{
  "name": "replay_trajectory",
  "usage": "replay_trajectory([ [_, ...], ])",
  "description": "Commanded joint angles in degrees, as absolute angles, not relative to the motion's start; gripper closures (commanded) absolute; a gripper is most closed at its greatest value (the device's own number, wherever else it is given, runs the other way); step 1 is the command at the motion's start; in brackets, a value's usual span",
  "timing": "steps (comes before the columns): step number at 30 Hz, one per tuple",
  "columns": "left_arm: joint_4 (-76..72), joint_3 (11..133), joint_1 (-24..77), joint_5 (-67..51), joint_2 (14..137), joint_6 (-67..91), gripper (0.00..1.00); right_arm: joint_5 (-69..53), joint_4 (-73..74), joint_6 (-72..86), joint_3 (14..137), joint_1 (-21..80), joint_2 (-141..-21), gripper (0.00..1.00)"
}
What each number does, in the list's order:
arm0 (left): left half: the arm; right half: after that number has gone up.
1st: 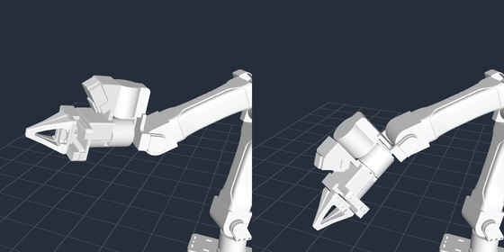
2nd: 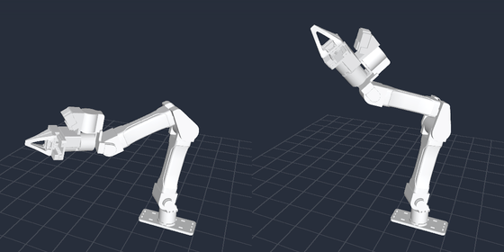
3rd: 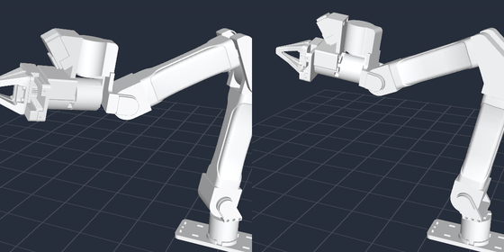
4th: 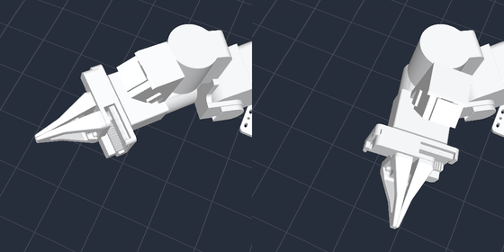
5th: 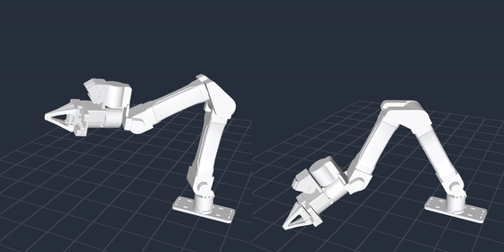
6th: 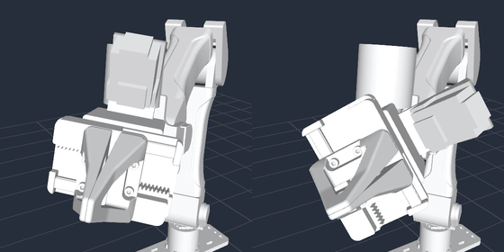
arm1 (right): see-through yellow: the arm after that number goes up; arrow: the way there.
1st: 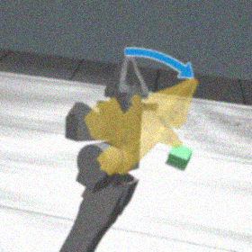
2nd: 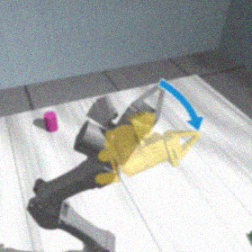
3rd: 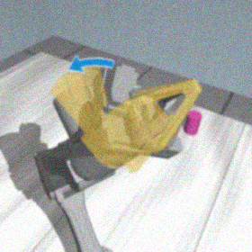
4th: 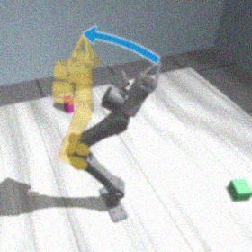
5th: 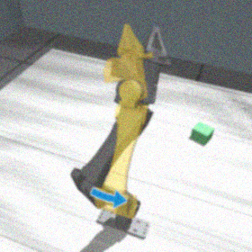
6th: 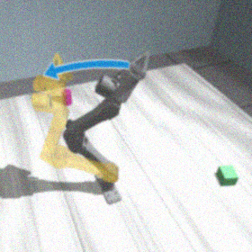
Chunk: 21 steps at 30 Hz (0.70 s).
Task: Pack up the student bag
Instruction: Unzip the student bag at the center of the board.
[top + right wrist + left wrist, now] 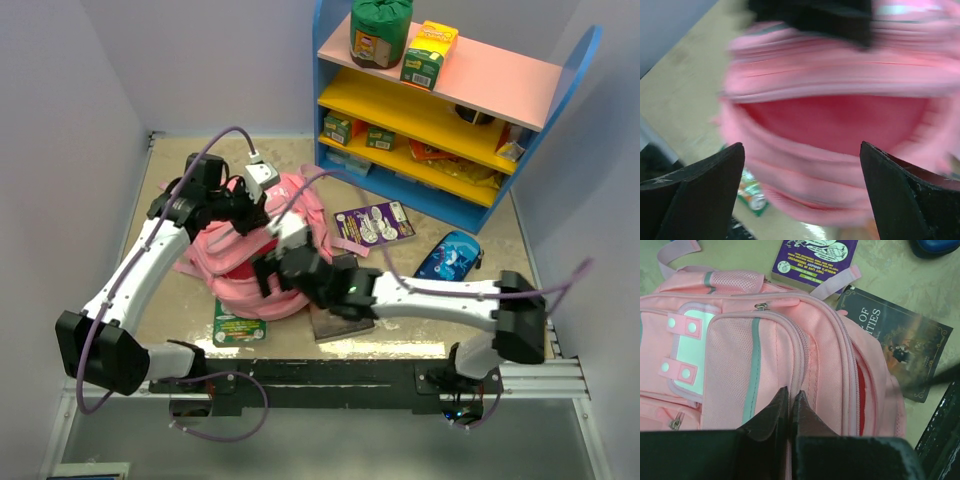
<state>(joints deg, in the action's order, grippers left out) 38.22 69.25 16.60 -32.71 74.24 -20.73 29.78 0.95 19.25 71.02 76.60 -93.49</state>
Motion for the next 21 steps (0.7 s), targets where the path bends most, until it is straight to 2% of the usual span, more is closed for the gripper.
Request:
replay_trajectory([
  [1, 33.05, 70.14, 14.42, -32.7, 72.42, -24.52, 1.0, 33.22, 10.79, 35.22, 62.07, 64.45, -78.43, 0.01],
  [3, 32.52, 69.44, 13.98, -32.61, 72.07, -24.78, 1.0, 35.92, 14.48, 42.49, 57.93, 58.05, -71.85, 0.03],
  [4, 32.0, 68.82, 13.89, -32.35, 71.9, -24.87, 1.0, 37.95, 21.98, 46.28, 57.22, 56.01, -70.5, 0.03],
  [7, 30.59, 67.59, 13.71, -31.56, 71.28, -24.87, 1.0, 40.95, 37.28, 55.44, 57.3, 47.04, -68.12, 0.02],
  [10, 30.06, 66.97, 13.71, -31.38, 71.45, -25.14, 1.0, 42.8, 46.11, 60.55, 56.52, 40.53, -68.03, 0.01],
  [14, 29.8, 66.62, 13.71, -31.64, 71.54, -25.31, 1.0, 39.82, 48.43, 58.54, 53.8, 30.34, -68.29, 0.01],
  [21, 29.36, 66.01, 13.62, -32.87, 71.28, -25.4, 1.0, 27.97, 39.75, 51.6, 47.38, 8.11, -62.85, 0.01],
])
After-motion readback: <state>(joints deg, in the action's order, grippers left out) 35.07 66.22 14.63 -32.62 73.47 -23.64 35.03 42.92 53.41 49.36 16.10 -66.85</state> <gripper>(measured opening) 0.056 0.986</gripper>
